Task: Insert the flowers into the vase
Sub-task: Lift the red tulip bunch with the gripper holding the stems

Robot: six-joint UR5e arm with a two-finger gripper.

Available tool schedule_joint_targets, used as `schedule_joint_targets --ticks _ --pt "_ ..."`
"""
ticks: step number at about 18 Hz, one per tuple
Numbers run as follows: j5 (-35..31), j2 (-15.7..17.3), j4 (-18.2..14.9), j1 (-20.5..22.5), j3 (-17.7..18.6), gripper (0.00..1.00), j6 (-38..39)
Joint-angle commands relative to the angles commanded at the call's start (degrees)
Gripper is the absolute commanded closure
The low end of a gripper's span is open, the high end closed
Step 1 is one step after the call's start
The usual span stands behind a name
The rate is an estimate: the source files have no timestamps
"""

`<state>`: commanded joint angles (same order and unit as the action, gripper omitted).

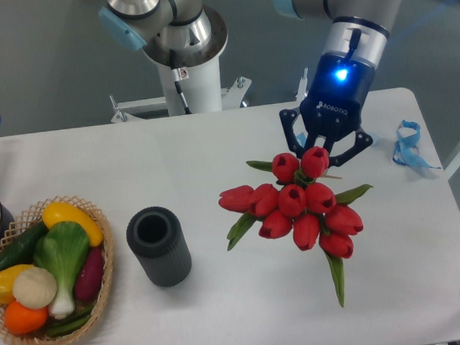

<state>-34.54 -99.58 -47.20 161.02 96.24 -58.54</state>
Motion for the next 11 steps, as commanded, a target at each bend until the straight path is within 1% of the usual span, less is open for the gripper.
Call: schedule_joint_targets --ticks 2,4,11 --pt "-0.3 0.0 0.1 0.0 0.6 0.96 -0.3" --pt "0.0 -0.2 0.1 -0.1 0.1 0.96 -0.2" --pt "0.4 -0.9 0.4 -1.1 0.4 0.96 0.0"
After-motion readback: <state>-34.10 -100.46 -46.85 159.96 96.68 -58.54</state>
